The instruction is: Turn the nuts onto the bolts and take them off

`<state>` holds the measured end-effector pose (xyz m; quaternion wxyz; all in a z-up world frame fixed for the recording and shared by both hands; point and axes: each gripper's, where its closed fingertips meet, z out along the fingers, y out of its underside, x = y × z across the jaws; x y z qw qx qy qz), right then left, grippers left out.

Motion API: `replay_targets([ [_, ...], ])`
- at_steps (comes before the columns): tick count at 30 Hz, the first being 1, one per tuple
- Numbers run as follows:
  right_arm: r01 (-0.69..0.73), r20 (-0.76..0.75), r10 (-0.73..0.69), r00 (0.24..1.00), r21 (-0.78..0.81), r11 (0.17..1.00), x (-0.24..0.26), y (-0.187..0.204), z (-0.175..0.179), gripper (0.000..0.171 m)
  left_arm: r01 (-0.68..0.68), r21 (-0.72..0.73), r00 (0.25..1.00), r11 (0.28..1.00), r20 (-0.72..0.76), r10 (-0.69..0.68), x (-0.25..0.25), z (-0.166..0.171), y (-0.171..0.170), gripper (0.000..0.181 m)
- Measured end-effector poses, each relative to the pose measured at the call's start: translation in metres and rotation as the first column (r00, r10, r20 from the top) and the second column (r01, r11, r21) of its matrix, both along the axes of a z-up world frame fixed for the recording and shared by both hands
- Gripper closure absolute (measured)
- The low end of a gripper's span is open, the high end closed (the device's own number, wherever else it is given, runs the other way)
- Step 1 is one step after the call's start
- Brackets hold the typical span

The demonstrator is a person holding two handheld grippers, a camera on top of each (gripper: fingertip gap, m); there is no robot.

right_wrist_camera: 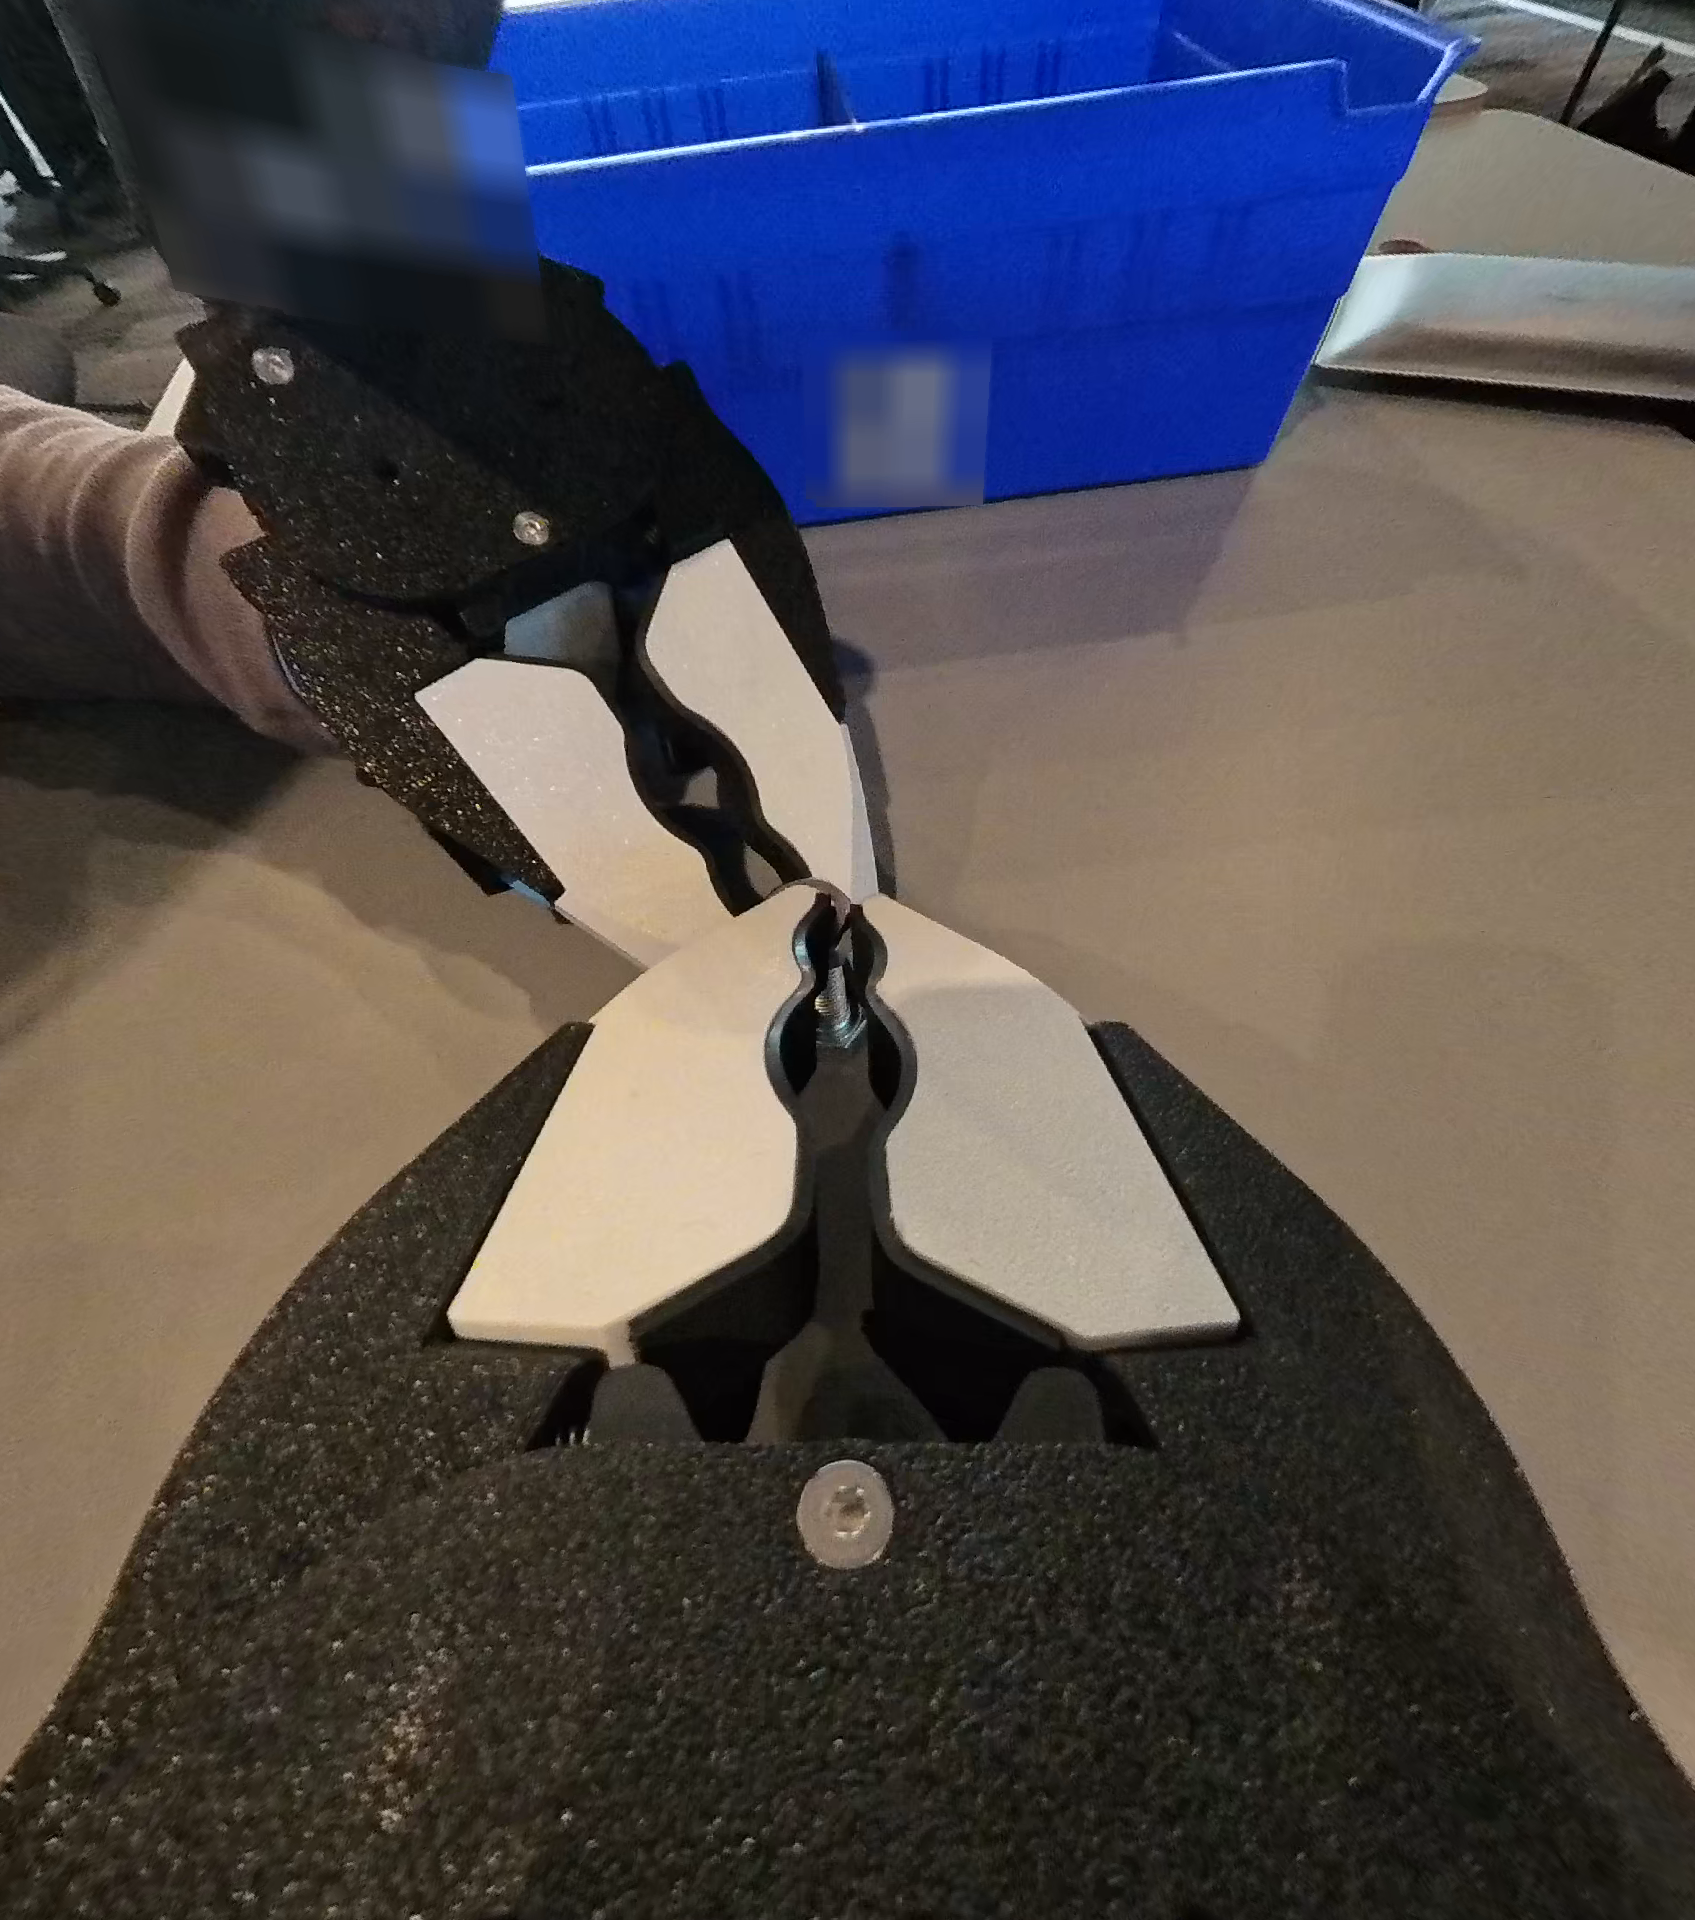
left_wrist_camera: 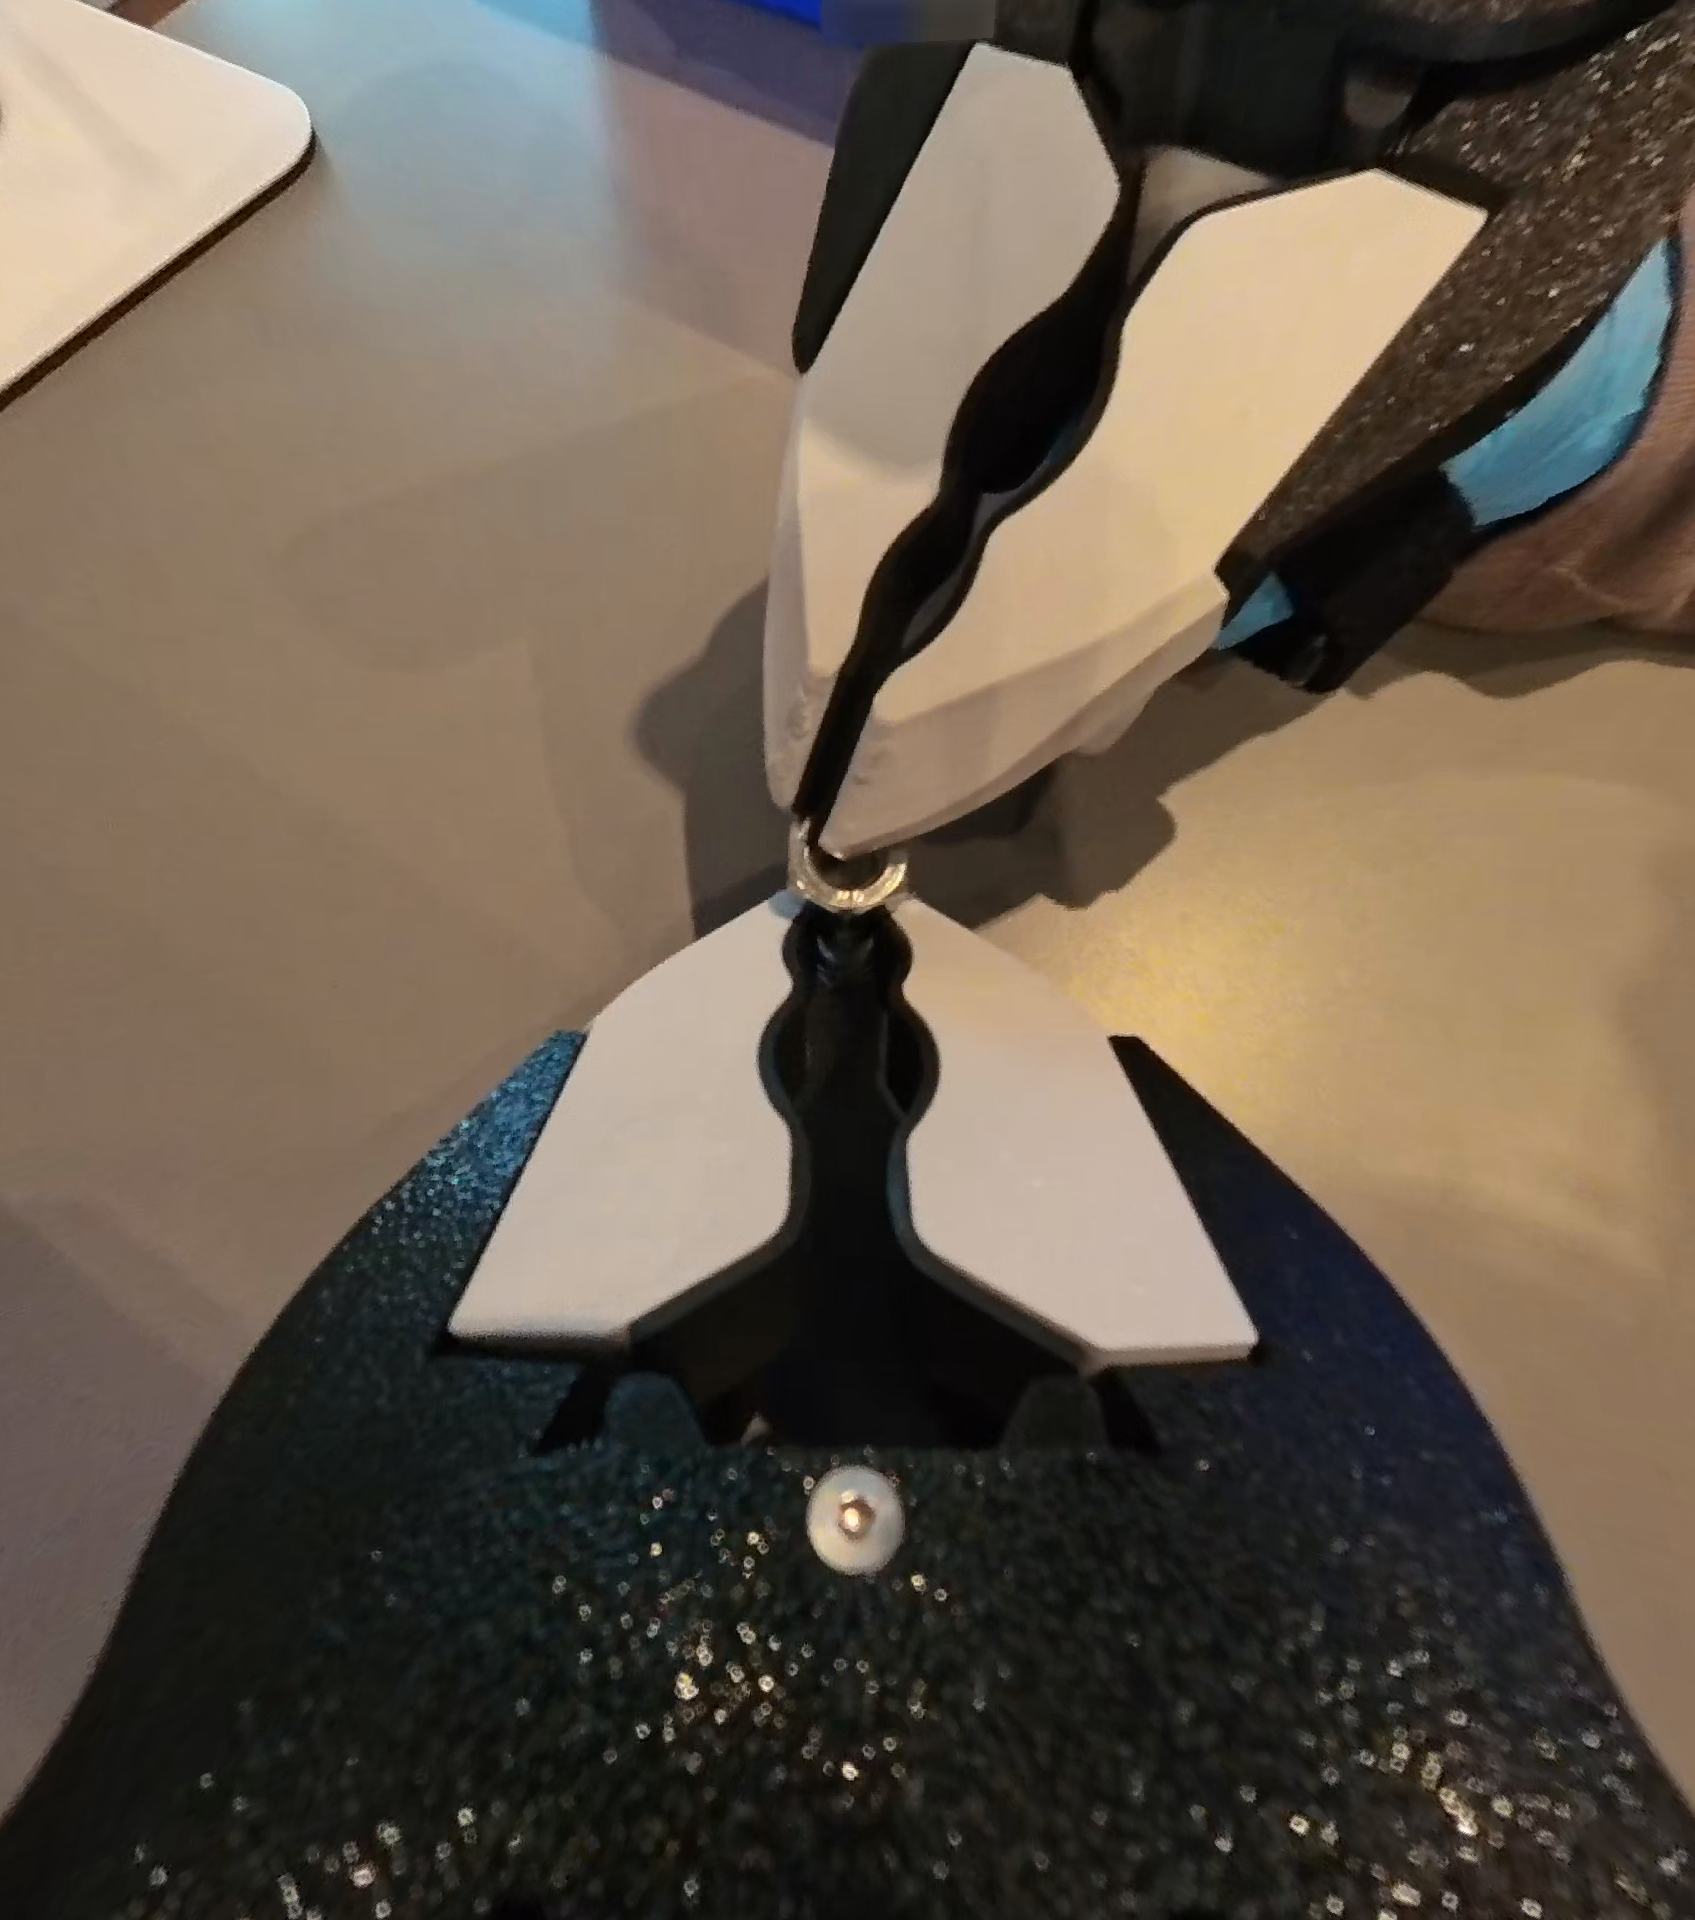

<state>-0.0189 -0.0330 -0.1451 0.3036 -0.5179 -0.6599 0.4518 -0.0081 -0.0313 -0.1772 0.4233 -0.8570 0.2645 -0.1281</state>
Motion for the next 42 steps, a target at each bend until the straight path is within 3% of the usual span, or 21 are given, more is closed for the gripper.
replay_targets([
  [9,0.036,-0.033,-0.034,0.999,0.069,0.997,0.005,0.010,0.003,0.160,0.008,0.001,1.000,1.000,0.000,-0.008,0.001,0.000,0.000,0.172],
  [13,0.013,-0.059,-0.012,0.998,0.007,1.000,0.002,0.004,0.009,0.158,0.008,0.001,1.000,1.000,0.000,-0.008,0.001,0.000,0.000,0.172],
  [29,0.035,0.001,-0.035,0.999,0.037,0.999,-0.001,0.003,0.001,0.159,0.007,0.002,1.000,1.000,0.001,-0.007,0.001,0.000,0.000,0.172],
  [42,-0.090,-0.011,0.090,0.996,0.033,0.995,0.012,-0.008,0.001,0.140,0.015,0.002,1.000,1.000,0.001,-0.015,0.001,0.000,-0.001,0.172],
])
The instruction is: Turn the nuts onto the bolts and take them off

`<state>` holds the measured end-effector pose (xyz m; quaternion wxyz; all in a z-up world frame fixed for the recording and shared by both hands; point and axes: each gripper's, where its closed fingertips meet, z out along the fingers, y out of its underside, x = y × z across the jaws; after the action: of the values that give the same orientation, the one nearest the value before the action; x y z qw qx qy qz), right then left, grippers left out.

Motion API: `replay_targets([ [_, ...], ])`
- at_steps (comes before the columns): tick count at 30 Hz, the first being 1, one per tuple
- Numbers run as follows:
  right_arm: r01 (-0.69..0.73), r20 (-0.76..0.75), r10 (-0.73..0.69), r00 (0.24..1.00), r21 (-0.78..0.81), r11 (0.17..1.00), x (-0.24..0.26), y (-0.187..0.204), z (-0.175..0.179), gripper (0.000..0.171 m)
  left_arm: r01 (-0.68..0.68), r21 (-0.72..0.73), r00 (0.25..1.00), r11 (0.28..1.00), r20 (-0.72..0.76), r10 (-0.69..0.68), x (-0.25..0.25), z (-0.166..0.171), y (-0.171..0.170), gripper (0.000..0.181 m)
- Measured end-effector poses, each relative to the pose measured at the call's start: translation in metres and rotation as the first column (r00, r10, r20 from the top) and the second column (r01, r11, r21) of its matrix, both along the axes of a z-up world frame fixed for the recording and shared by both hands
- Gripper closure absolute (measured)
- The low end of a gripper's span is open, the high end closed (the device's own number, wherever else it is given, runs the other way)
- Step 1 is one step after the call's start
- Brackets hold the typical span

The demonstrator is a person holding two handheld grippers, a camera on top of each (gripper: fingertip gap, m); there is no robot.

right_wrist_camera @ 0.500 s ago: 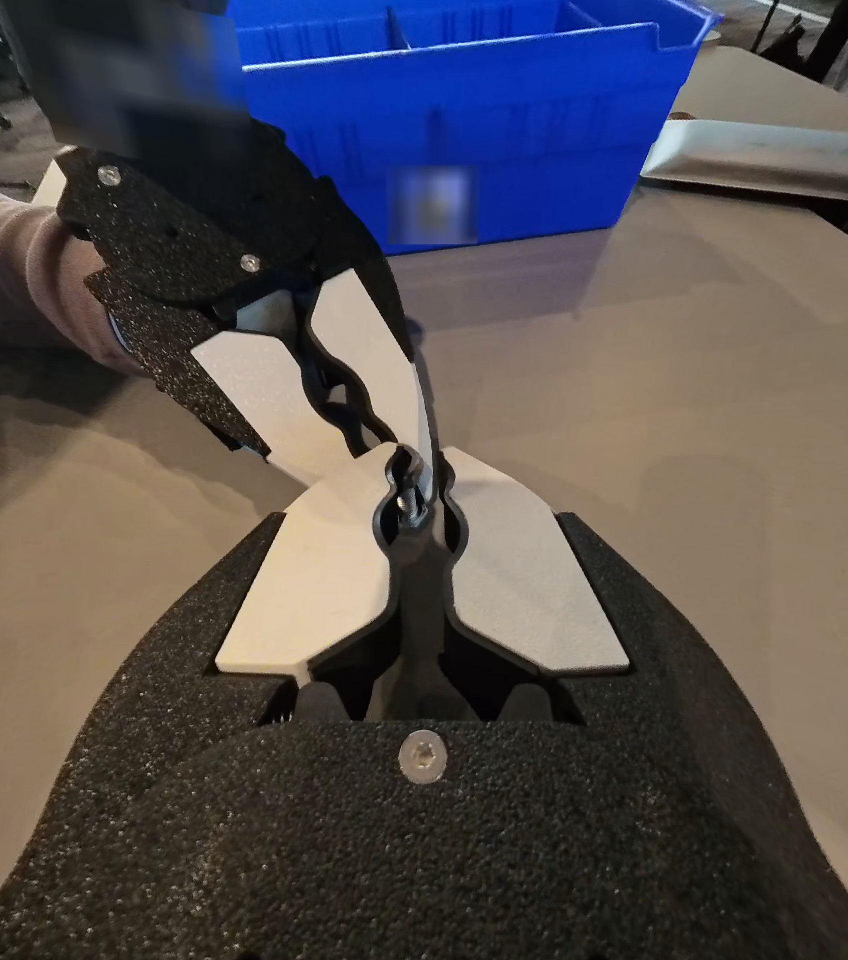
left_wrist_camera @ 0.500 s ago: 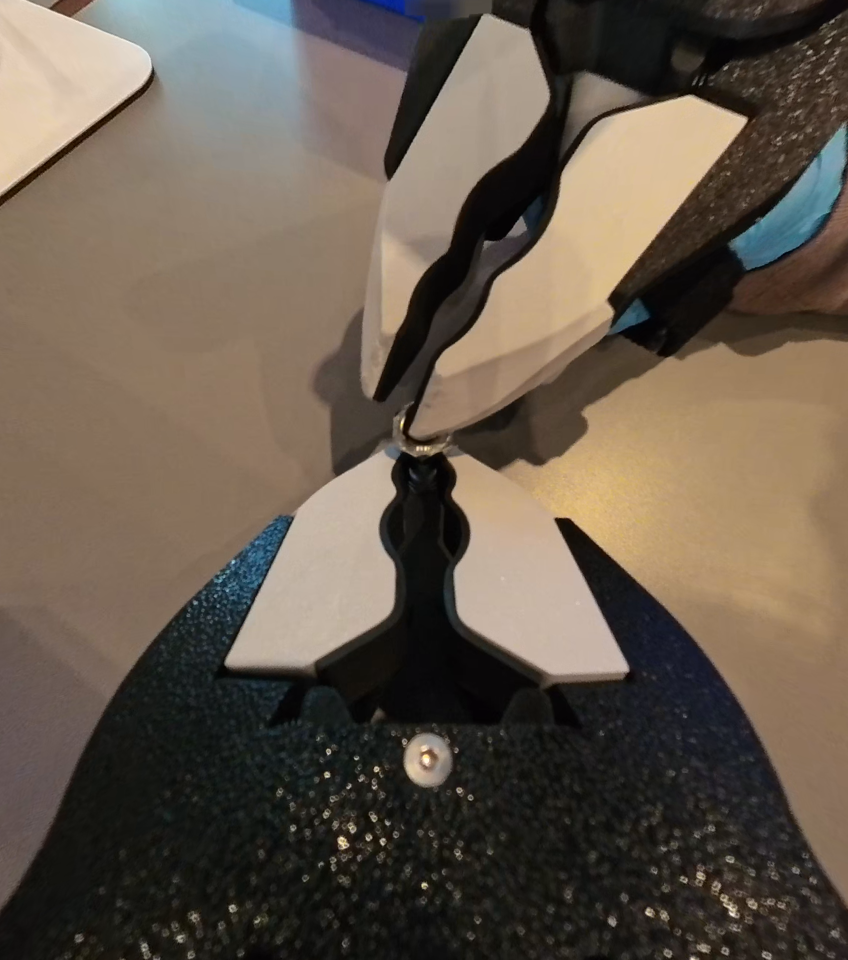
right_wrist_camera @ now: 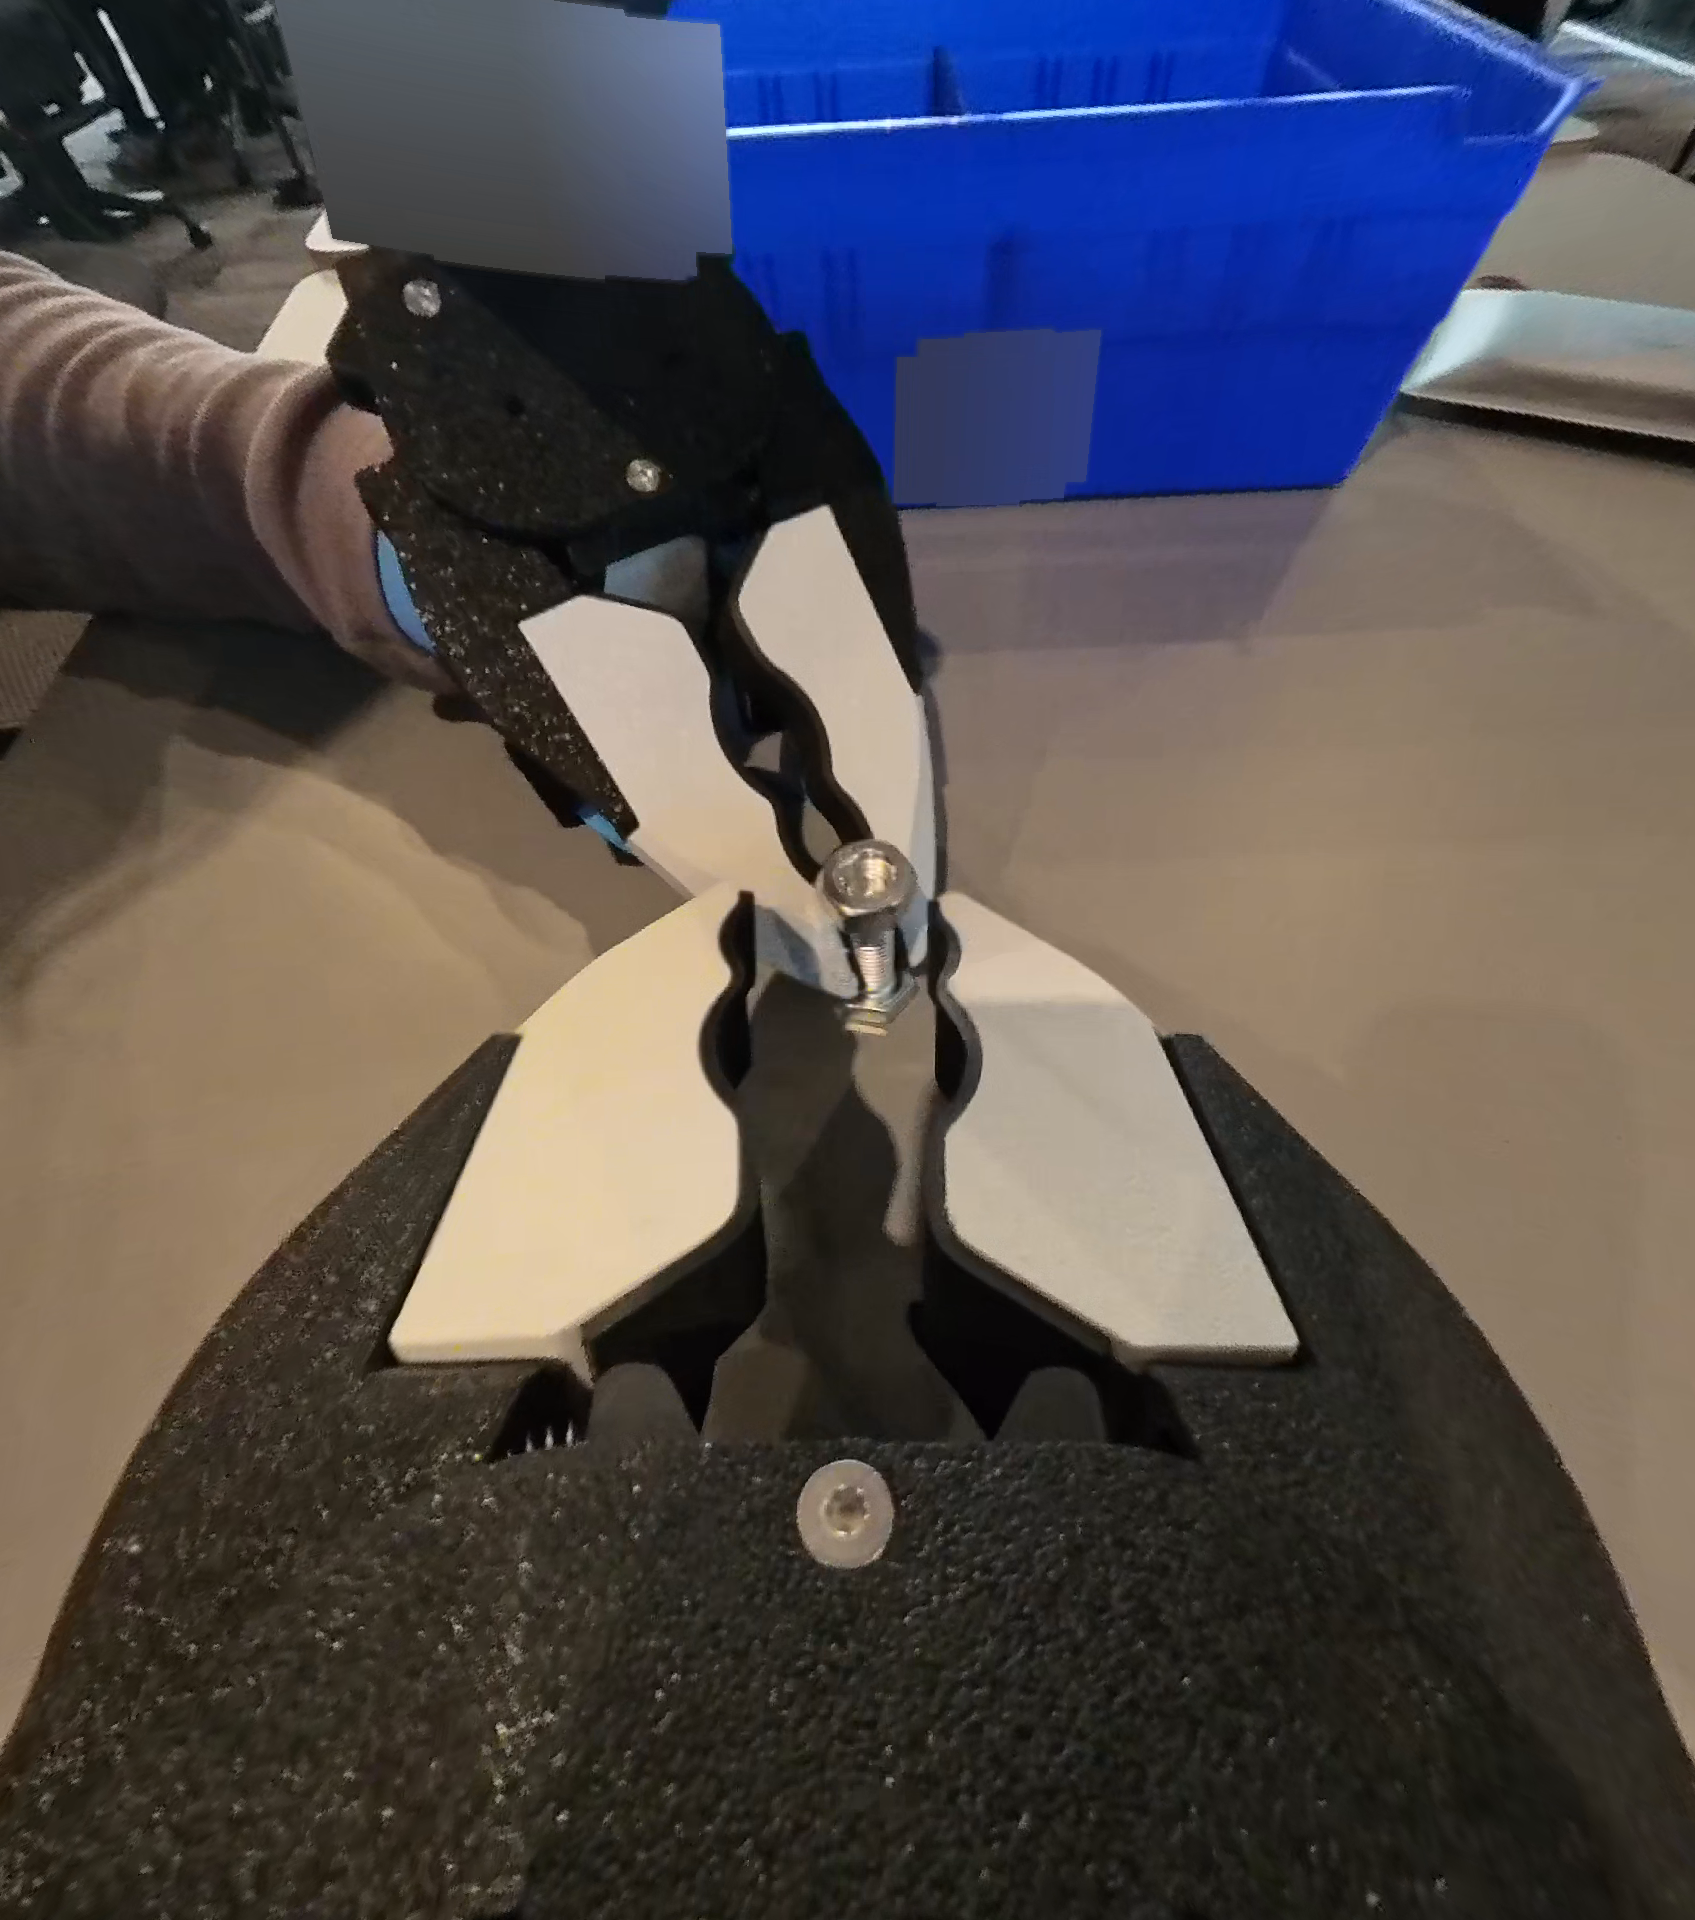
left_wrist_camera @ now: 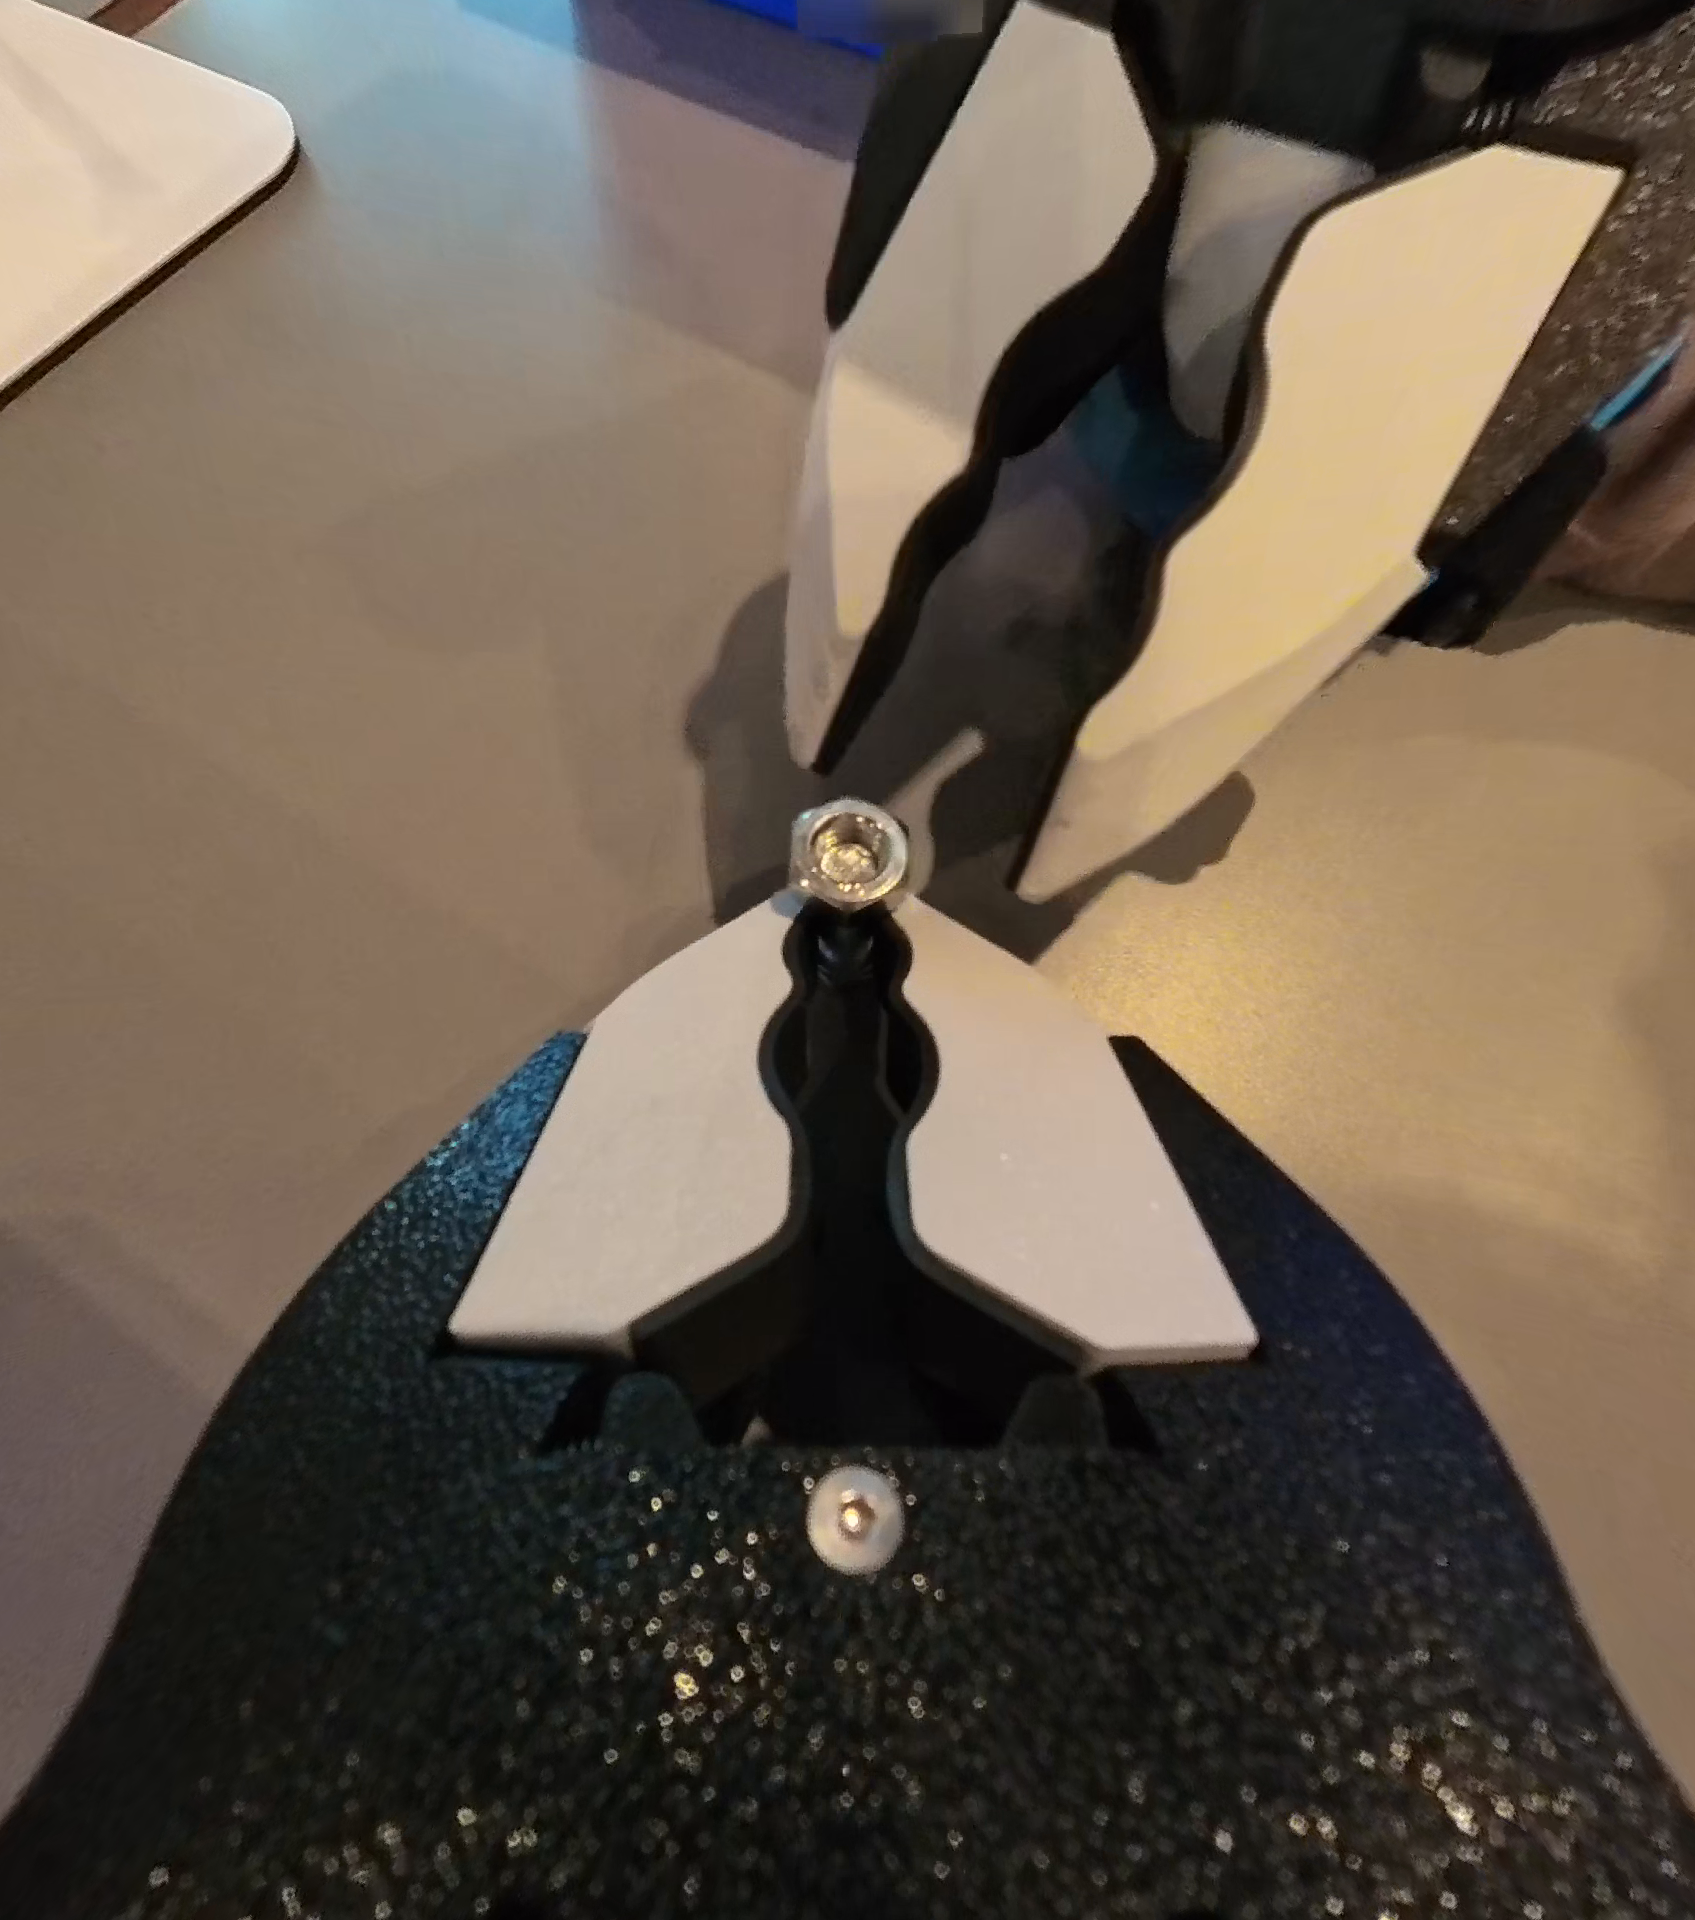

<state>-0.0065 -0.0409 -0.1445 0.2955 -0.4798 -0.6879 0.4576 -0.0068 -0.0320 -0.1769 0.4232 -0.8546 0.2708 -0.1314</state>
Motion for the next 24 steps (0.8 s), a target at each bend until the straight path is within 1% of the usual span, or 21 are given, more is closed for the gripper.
replay_targets([
  [2,-0.039,0.010,0.039,0.999,-0.017,0.999,0.002,-0.007,0.000,0.141,0.006,0.000,1.000,1.000,0.000,-0.006,0.000,0.000,0.000,0.172],
  [4,-0.071,0.015,0.072,0.997,-0.067,0.995,0.006,-0.011,0.001,0.147,0.009,0.000,1.000,1.000,0.000,-0.009,0.000,0.000,0.000,0.172],
  [6,-0.051,0.001,0.051,0.999,-0.095,0.994,0.005,-0.007,0.004,0.144,0.009,0.000,1.000,1.000,0.000,-0.009,0.000,0.000,0.000,0.172],
  [9,0.006,-0.043,-0.009,0.999,-0.077,0.997,-0.001,0.001,0.009,0.141,0.009,0.000,1.000,1.000,0.000,-0.009,0.000,0.000,0.000,0.172],
  [11,0.003,-0.013,-0.003,1.000,-0.059,0.998,-0.001,-0.001,0.005,0.139,0.009,0.000,1.000,1.000,0.000,-0.009,0.000,0.000,0.000,0.172],
  [13,-0.041,0.018,0.042,0.999,-0.070,0.997,0.002,-0.008,0.001,0.142,0.011,0.000,1.000,1.000,0.001,-0.011,0.000,0.000,-0.001,0.172],
  [14,-0.068,0.018,0.070,0.997,-0.087,0.994,0.006,-0.011,0.002,0.150,0.011,0.000,1.000,1.000,0.001,-0.011,0.000,0.000,0.000,0.172],
  [15,-0.082,0.019,0.084,0.996,-0.107,0.991,0.009,-0.012,0.003,0.153,0.011,0.000,1.000,1.000,0.000,-0.011,0.000,0.000,-0.001,0.172],
  [17,-0.048,-0.012,0.047,0.999,-0.115,0.992,0.007,-0.007,0.007,0.147,0.011,0.000,1.000,1.000,0.000,-0.011,0.000,0.000,-0.001,0.172],
  [20,0.007,-0.034,-0.009,0.999,-0.070,0.998,0.000,0.001,0.008,0.140,0.011,0.000,1.000,1.000,0.000,-0.011,0.000,0.000,0.000,0.172],
  [22,-0.011,-0.004,0.010,1.000,-0.040,0.999,-0.001,-0.003,0.002,0.138,0.012,0.000,1.000,1.000,0.001,-0.012,0.000,0.000,0.000,0.172],
  [23,-0.037,0.014,0.037,0.999,-0.037,0.999,0.001,-0.008,0.000,0.139,0.012,0.000,1.000,1.000,0.001,-0.012,0.000,0.000,0.000,0.172],
  [24,-0.045,0.014,0.045,0.999,-0.046,0.998,0.003,-0.010,0.000,0.137,0.014,0.000,1.000,1.000,0.001,-0.014,0.000,0.000,-0.001,0.172],
])
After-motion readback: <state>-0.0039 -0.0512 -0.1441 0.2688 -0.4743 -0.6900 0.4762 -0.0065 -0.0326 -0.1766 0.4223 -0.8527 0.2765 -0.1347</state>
